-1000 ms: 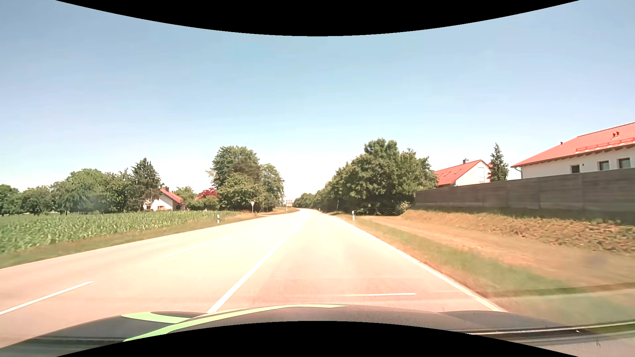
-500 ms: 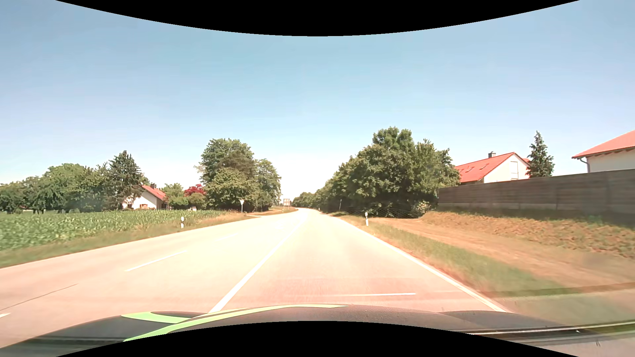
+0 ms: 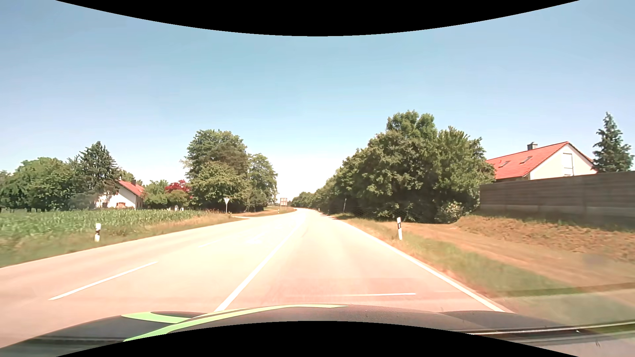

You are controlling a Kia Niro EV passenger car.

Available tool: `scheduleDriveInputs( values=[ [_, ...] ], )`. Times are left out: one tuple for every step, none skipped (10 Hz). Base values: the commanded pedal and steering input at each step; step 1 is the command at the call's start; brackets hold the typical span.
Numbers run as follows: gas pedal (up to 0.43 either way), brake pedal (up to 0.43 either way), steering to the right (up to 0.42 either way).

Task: Follow the waypoints while adhering to traffic rules and regulations

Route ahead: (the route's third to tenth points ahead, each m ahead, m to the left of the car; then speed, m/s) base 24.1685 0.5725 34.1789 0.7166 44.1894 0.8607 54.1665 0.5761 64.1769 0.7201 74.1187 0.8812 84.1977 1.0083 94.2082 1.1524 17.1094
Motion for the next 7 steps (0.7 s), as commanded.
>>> scheduleDriveInputs(
  values=[
    [0.37,0.0,-0.001],
    [0.37,0.0,-0.001],
    [0.37,0.0,-0.001],
    [0.37,0.0,-0.001],
    [0.37,0.0,-0.001],
    [0.37,0.0,-0.001],
    [0.37,0.0,-0.002]
  ],
)
